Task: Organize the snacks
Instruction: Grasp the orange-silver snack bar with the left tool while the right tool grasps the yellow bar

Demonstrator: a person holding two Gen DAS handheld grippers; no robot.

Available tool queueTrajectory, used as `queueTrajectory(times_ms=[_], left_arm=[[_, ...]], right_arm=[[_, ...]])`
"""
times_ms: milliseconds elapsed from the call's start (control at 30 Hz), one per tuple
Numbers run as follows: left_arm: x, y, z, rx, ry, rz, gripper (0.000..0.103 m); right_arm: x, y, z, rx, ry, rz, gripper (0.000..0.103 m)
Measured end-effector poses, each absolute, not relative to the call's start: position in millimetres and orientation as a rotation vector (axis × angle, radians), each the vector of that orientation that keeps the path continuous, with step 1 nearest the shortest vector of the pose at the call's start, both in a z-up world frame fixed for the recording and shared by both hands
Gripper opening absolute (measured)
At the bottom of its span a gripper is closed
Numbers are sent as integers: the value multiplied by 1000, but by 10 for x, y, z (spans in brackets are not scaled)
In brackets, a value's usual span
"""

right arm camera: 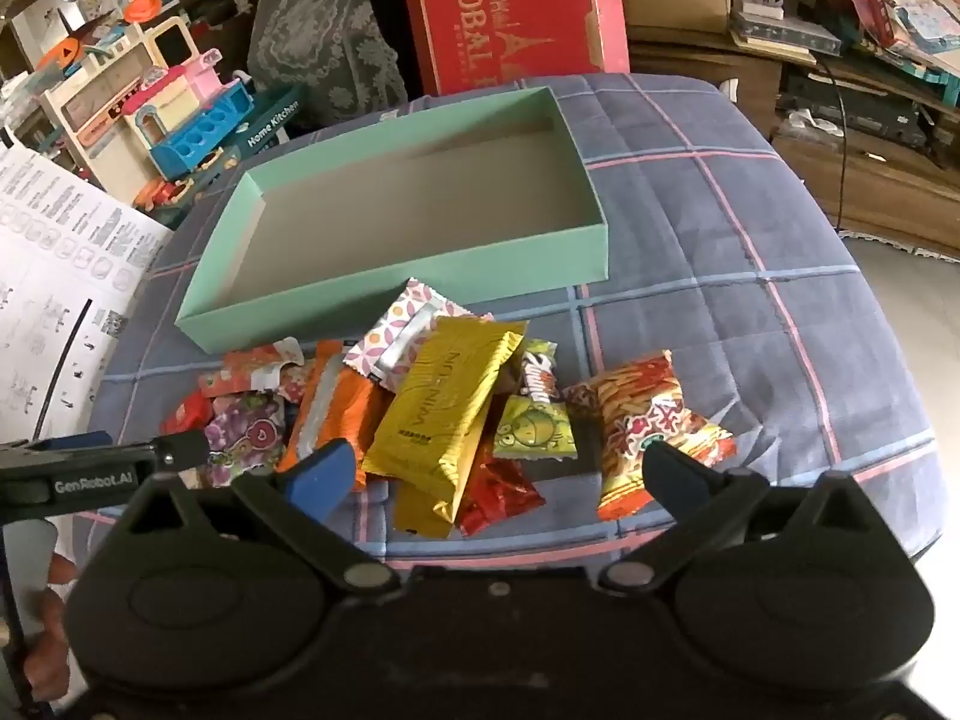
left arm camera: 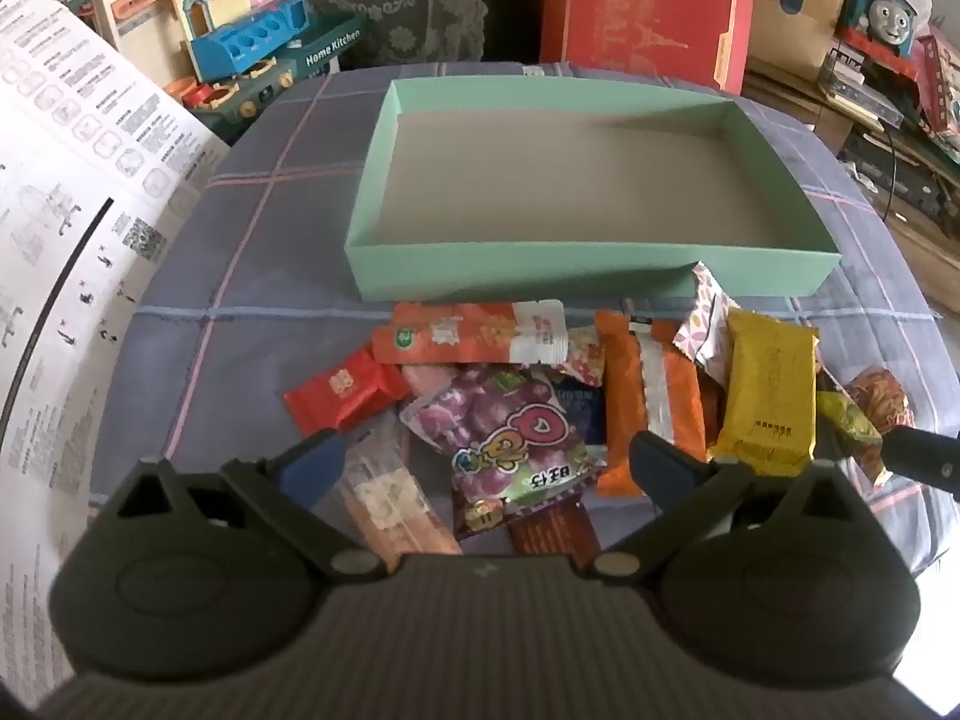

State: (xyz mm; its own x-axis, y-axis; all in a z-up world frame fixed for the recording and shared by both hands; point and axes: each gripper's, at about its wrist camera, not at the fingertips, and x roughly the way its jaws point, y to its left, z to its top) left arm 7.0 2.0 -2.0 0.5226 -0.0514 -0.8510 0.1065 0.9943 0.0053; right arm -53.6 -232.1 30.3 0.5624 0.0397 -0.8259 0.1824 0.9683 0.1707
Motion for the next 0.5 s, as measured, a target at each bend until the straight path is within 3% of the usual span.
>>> queueTrajectory(times_ms=[167,333,467,500], left_arm=[[137,-13,-145,39,1061,-116,103],[248,-195,-240,33,1073,-174,103],[346,-446,-295,76,1056,-236,102],[368,-503,-322,85,1056,-245,97]], right_arm=[[-520,-2268,269,225,959,-89,102],[-480,-2361,276,267,951,-112,83],[-444,-2426,249,302,965,-115,76],[-425,-2433,250,308,960,-111,74]])
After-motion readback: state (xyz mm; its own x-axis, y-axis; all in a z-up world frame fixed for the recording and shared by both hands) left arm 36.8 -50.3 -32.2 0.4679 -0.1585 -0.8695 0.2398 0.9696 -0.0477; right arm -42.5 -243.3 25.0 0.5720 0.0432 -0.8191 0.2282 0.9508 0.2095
